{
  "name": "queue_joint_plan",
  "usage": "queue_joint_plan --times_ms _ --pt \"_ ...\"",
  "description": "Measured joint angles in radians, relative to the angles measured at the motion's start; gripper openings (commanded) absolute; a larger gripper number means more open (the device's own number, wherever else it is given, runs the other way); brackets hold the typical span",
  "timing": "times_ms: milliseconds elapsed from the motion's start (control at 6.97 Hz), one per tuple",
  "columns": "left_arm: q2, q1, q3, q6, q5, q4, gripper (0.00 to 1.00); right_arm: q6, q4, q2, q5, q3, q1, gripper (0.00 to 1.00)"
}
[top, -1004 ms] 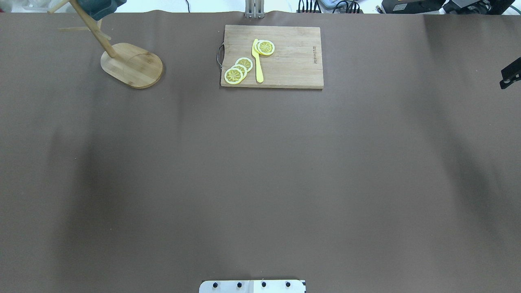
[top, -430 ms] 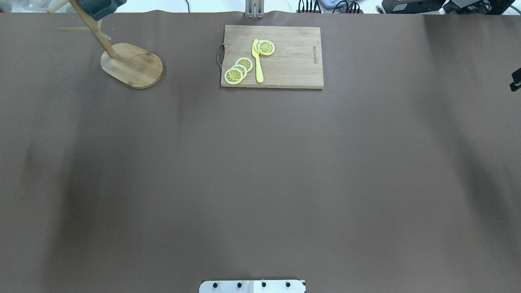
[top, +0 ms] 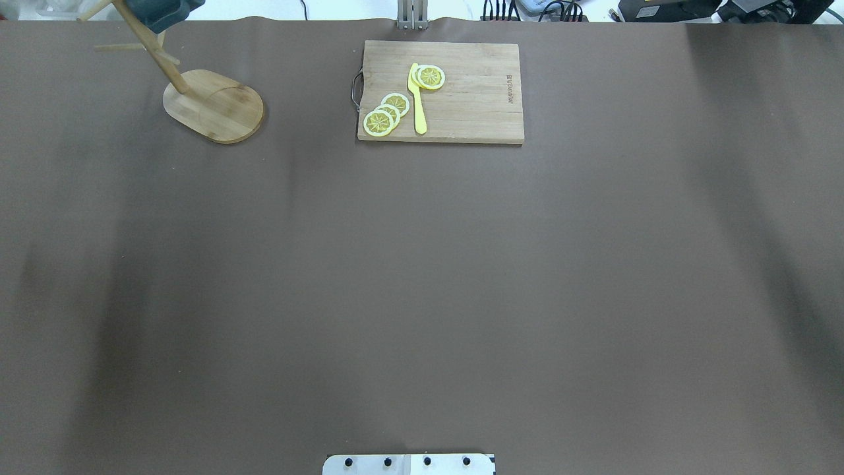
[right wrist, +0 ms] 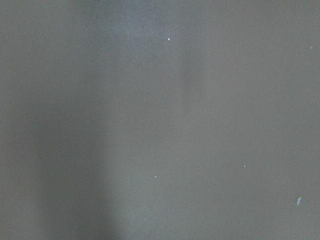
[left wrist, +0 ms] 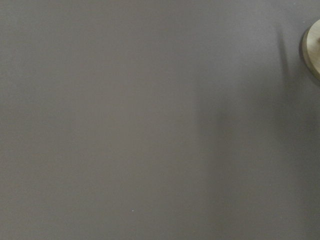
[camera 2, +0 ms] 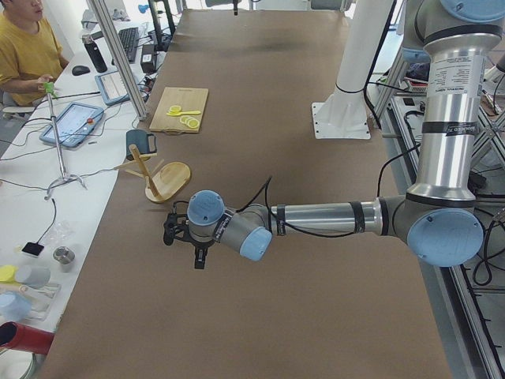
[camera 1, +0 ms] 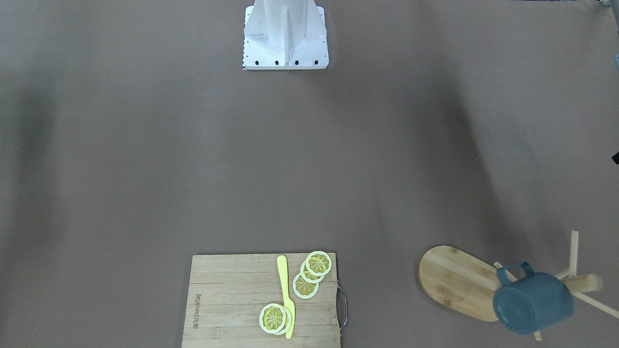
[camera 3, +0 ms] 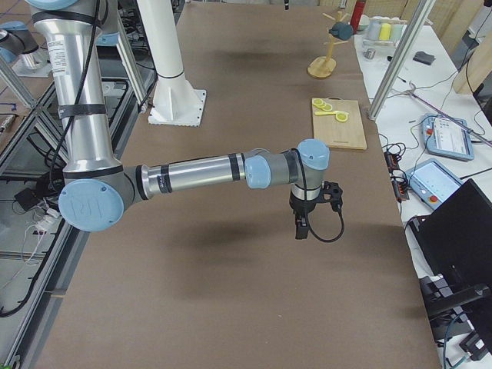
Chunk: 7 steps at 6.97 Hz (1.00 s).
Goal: Hang cup on storage rack
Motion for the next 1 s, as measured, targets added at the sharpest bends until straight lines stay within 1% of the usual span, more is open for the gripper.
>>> queue_joint_plan --times_ms 430,717,1004 --pt "0.013 0.017 -0.117 0.013 0.017 0.187 0.98 -0.001 0.111 -0.034 0.011 -0.063 0.002 1.00" --pt "0.032 0.030 -0.139 0.046 0.032 0.224 0.98 -0.005 0.148 -0.064 0.057 -0.077 0.013 1.00" --pt "0.065 0.034 -0.138 0.060 0.082 0.226 0.98 -0.019 0.154 -0.086 0.086 -0.070 0.041 1.00"
